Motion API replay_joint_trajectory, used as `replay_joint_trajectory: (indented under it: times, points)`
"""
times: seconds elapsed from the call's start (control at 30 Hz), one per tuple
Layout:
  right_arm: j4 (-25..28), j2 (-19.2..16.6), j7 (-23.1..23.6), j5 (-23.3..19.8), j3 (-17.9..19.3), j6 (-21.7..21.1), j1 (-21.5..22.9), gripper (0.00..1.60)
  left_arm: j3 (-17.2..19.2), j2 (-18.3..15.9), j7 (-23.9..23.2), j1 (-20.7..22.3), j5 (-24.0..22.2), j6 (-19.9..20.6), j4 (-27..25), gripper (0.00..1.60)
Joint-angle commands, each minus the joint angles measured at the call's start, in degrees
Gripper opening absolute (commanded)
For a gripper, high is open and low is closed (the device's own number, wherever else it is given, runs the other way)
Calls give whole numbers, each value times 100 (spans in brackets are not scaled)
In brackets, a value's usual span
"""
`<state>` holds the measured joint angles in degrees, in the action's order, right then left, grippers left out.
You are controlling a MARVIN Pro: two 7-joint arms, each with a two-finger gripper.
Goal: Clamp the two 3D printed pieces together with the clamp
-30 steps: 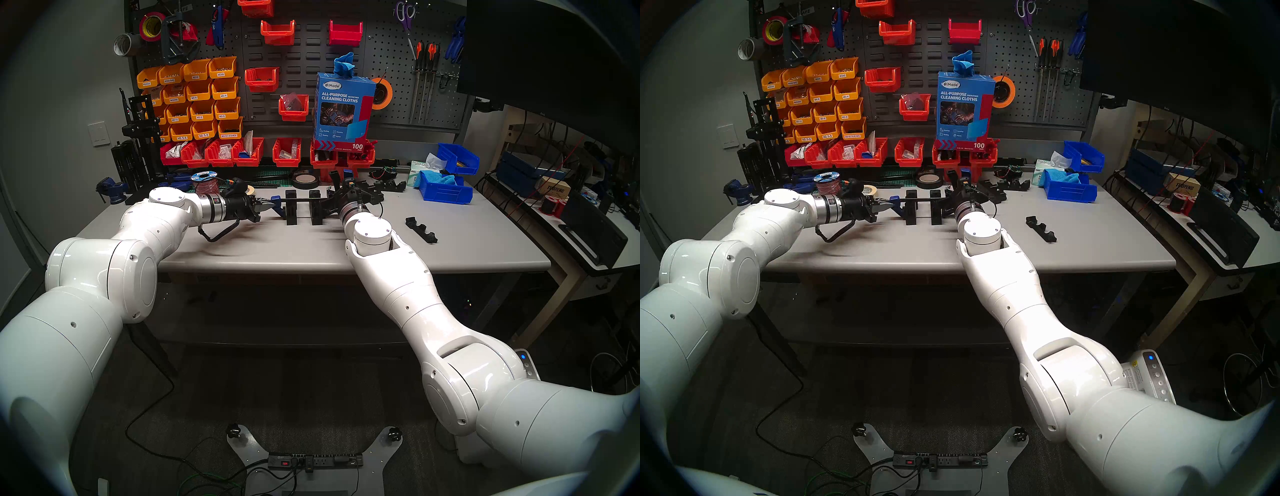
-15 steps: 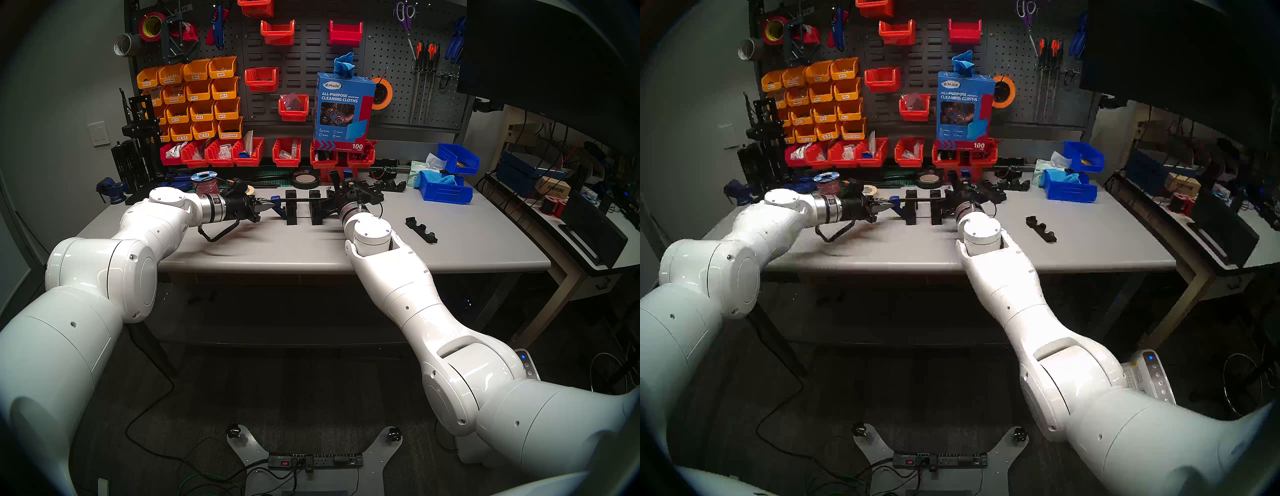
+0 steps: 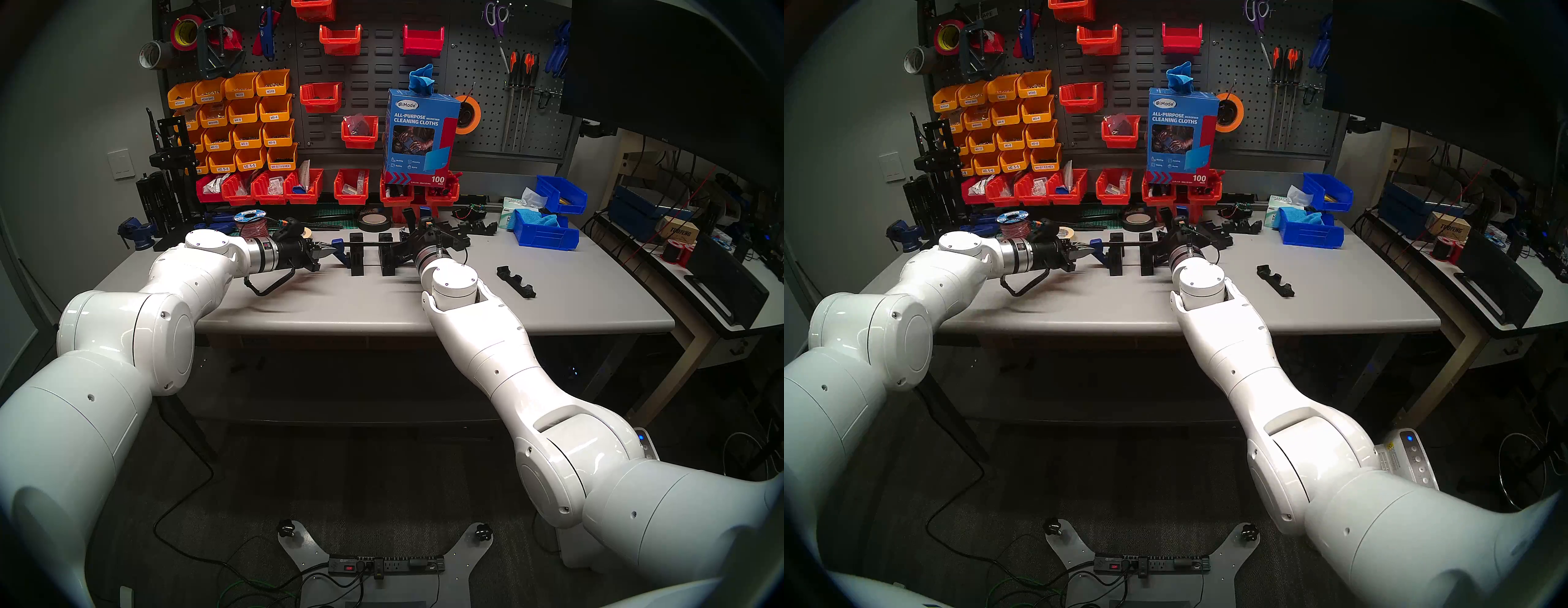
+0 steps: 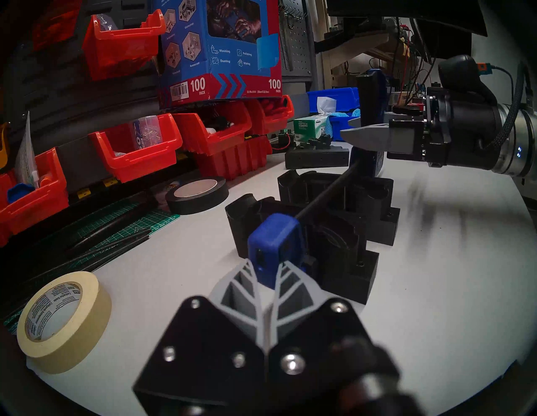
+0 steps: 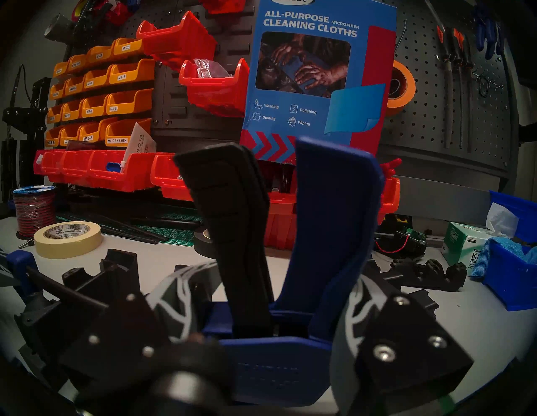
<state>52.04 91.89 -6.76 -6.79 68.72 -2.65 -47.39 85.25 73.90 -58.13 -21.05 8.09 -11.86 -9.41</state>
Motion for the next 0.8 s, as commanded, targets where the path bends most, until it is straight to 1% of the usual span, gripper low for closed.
replay_joint_trajectory:
  times: [0.0,0.4,0.77]
  points:
    - [5,160,-3,14,-13,122,374,0,21,85,52,342,-21,11,-114,0]
    - [-244,232,-7,10,-23,201,473,0,16,92,121,354,6,14,-97,0]
    - [-400,397,-34,-1,-62,270,544,0,19,103,135,355,21,5,-81,0]
